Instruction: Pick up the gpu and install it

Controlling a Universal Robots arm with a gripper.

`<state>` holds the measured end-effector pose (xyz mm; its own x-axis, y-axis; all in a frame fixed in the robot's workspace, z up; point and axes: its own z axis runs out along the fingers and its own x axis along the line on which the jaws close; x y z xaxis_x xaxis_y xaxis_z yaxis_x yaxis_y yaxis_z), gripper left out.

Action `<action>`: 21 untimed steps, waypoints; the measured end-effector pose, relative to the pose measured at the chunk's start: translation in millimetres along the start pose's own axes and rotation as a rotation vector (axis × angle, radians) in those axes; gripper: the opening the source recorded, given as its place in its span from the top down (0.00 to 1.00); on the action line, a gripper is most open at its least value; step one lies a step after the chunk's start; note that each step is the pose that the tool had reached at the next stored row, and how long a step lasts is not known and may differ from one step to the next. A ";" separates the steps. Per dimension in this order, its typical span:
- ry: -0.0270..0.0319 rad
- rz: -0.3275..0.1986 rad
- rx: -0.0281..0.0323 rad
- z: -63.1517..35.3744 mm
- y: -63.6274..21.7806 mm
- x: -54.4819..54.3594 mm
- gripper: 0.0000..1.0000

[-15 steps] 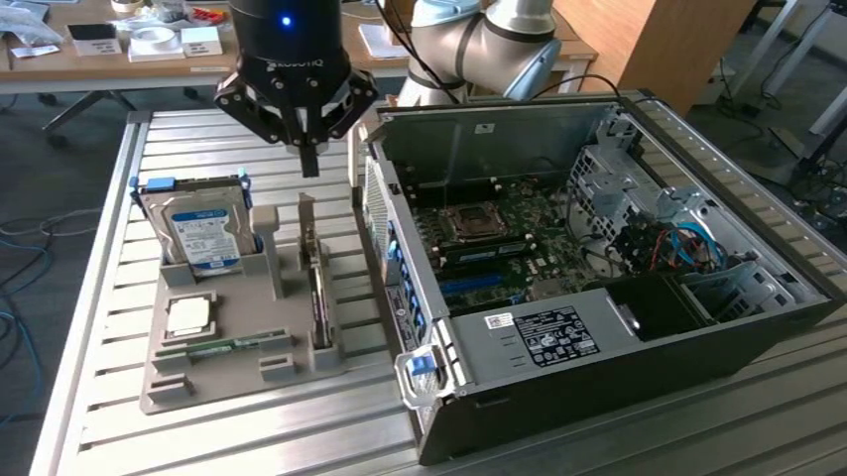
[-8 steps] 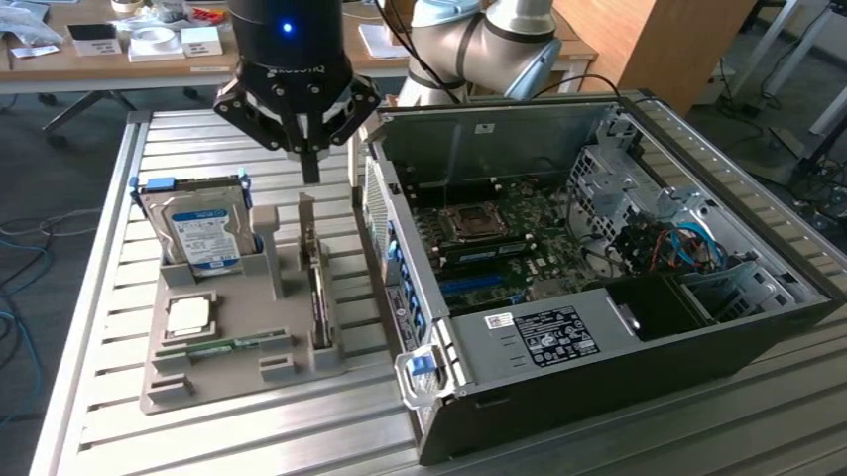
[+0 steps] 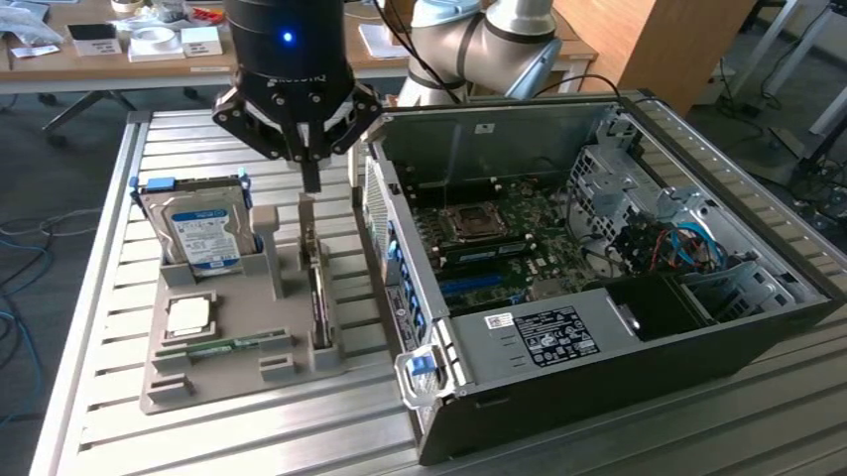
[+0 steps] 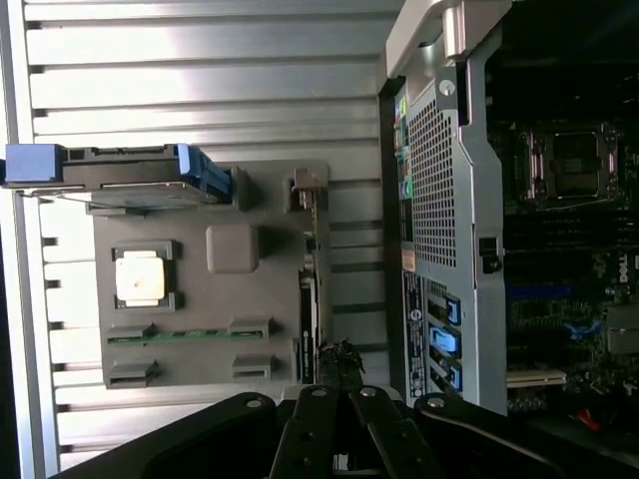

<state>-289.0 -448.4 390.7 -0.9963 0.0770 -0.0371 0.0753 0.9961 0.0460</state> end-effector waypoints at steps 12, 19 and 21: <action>0.0000 0.000 0.0000 0.8 -15.1 0.8 0.89; 0.0000 0.000 -0.0001 1.7 -18.7 2.5 0.89; 0.0000 0.000 0.0000 1.7 -18.7 2.5 0.89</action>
<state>-292.8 -466.8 388.0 -0.9963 0.0771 -0.0371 0.0753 0.9961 0.0461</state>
